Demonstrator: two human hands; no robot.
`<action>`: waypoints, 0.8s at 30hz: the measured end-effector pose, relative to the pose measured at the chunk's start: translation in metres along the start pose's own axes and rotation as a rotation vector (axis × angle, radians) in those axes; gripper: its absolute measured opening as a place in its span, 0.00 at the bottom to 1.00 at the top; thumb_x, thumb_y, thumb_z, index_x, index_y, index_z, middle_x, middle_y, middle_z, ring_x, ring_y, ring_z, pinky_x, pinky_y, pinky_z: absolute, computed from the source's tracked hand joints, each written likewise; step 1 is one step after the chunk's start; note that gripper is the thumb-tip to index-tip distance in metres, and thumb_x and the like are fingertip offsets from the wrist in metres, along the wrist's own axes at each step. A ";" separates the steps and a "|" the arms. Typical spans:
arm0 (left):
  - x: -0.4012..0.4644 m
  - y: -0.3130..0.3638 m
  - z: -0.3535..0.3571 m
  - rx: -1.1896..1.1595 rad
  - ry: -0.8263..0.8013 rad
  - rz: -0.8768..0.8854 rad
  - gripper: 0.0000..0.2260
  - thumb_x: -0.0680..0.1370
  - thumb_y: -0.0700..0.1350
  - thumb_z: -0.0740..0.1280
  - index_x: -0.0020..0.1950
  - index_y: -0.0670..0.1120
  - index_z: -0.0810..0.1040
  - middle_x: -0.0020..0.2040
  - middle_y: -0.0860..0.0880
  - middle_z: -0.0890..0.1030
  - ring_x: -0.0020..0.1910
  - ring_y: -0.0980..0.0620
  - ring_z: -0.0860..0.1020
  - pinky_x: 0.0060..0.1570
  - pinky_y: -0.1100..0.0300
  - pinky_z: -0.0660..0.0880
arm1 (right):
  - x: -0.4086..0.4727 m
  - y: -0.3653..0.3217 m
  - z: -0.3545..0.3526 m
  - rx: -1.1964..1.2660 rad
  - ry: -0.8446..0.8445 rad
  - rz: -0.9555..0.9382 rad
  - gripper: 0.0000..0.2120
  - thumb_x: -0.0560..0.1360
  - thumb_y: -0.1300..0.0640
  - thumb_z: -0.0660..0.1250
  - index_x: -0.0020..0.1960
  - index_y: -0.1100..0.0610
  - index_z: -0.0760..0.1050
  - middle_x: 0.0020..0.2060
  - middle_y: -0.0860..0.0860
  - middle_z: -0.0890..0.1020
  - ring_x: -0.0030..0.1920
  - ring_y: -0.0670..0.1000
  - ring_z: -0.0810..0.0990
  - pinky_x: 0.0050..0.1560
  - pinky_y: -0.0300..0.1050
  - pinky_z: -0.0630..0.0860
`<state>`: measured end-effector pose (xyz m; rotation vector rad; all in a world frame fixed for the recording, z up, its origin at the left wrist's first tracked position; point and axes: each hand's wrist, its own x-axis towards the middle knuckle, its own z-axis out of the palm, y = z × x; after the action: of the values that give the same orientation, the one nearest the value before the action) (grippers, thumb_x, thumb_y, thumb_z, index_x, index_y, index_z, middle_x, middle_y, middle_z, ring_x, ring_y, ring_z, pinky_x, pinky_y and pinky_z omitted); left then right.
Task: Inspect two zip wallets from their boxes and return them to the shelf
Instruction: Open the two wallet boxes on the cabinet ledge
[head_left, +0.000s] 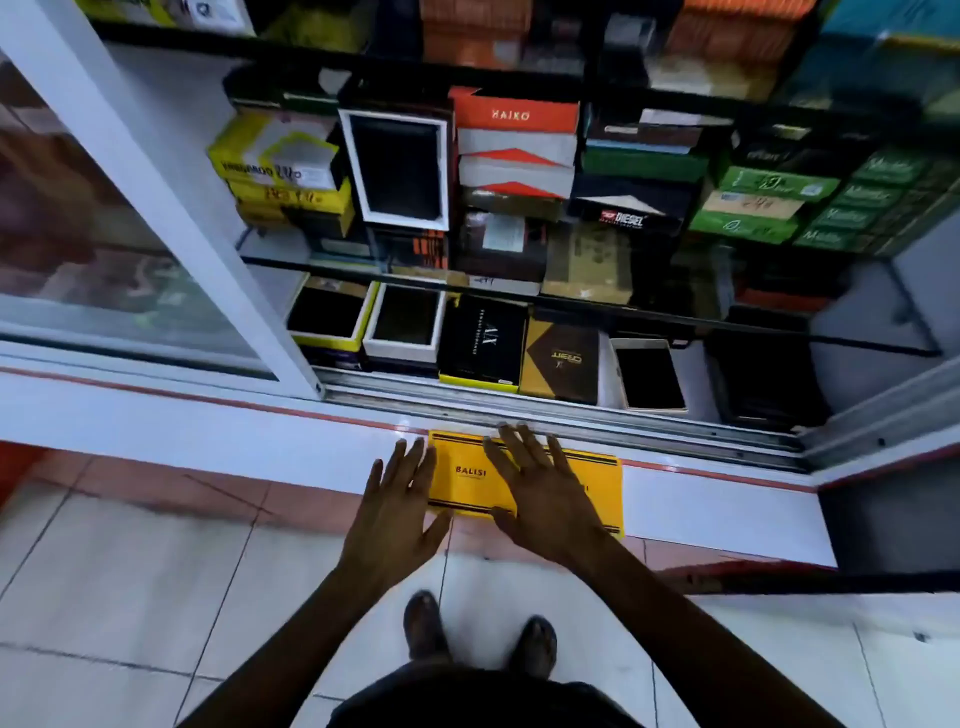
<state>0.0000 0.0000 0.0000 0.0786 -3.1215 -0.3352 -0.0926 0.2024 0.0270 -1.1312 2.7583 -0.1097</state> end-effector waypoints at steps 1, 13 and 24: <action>0.001 -0.002 0.003 -0.012 -0.012 -0.005 0.33 0.75 0.60 0.59 0.74 0.40 0.65 0.73 0.39 0.69 0.72 0.36 0.68 0.66 0.38 0.68 | 0.007 -0.001 0.003 0.004 -0.057 -0.033 0.42 0.71 0.39 0.66 0.79 0.53 0.55 0.79 0.56 0.56 0.79 0.60 0.55 0.74 0.66 0.61; -0.006 -0.004 0.012 -0.622 0.059 -0.539 0.20 0.71 0.48 0.75 0.56 0.41 0.74 0.48 0.46 0.81 0.44 0.51 0.78 0.43 0.63 0.71 | 0.043 -0.030 0.011 -0.098 -0.225 -0.109 0.46 0.70 0.35 0.68 0.78 0.56 0.53 0.76 0.56 0.62 0.74 0.61 0.63 0.67 0.66 0.67; 0.004 -0.014 0.001 -1.510 -0.234 -0.913 0.15 0.73 0.32 0.70 0.60 0.39 0.78 0.50 0.36 0.83 0.45 0.33 0.84 0.44 0.49 0.83 | 0.039 -0.033 0.000 -0.057 -0.360 -0.135 0.38 0.79 0.40 0.58 0.80 0.54 0.44 0.81 0.54 0.48 0.80 0.61 0.48 0.73 0.74 0.53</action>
<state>-0.0036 -0.0140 -0.0043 1.3716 -1.8682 -2.4833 -0.0968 0.1513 0.0267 -1.2148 2.3830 0.1438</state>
